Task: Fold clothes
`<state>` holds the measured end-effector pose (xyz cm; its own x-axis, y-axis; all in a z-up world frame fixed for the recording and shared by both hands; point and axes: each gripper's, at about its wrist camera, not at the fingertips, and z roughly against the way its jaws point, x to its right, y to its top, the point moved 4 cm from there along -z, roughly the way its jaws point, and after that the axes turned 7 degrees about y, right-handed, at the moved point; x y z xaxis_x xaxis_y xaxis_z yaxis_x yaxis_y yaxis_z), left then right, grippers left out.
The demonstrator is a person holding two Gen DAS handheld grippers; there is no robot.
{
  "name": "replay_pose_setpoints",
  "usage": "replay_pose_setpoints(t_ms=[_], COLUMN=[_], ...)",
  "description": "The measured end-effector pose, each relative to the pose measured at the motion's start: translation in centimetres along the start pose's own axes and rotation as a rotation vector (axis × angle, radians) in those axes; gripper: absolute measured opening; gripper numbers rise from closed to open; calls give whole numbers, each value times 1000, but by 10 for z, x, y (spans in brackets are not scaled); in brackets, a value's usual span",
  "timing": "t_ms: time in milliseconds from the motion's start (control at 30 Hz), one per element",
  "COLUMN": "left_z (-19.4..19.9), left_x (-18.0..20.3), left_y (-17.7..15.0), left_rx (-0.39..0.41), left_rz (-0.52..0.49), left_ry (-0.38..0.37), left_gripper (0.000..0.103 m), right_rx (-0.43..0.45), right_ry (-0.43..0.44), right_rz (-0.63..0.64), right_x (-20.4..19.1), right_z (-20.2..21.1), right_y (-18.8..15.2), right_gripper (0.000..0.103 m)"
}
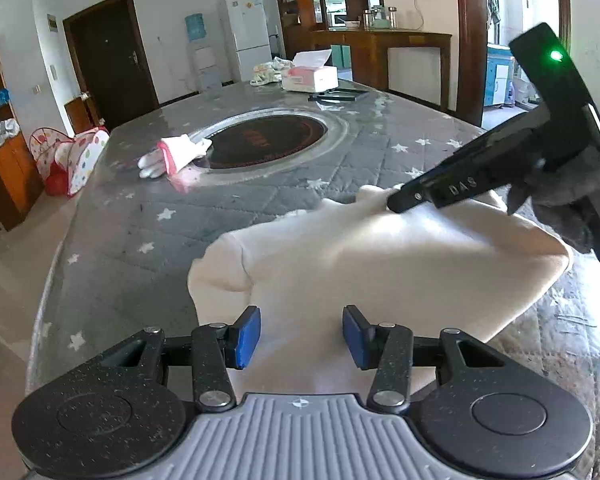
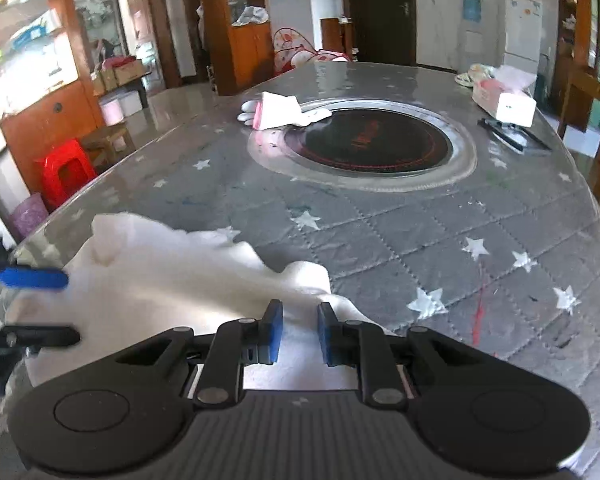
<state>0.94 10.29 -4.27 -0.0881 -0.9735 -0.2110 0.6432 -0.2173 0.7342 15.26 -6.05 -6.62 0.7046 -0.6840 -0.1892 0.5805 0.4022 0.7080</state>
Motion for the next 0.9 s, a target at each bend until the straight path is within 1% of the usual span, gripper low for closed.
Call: replay_pose_setpoints(t_ms=[133,300,400,500,600,767,900], left_z=[6,13,13,11,11,13,17], left_x=[-2,-1,0,1,-1,-4,-13], left_y=[-2,-6,-12,-18,-22,-24,-25], left_rx=[11,20,9,-5,-7,0,9], left_rz=[19,36,40,50,63,92,134], left_ry=[-6,-13,-19,-25,-33,-39,-28], left_gripper=[50,50,50,51,51,52,52], right_rx=[12,4,-18,-42,-51,-36,-29], right_ry=[-1,93,130,129,123,167,197], right_rz=[29,92,126,146,155,182,231], right_x=[-8,-43,-63,-75,-81,-96,-111], right_z=[8,9,-3,-21,-30,-29,-34], right_y=[6,14,15,16,17,33,45], right_gripper=[18,19,20,20,22,22,27])
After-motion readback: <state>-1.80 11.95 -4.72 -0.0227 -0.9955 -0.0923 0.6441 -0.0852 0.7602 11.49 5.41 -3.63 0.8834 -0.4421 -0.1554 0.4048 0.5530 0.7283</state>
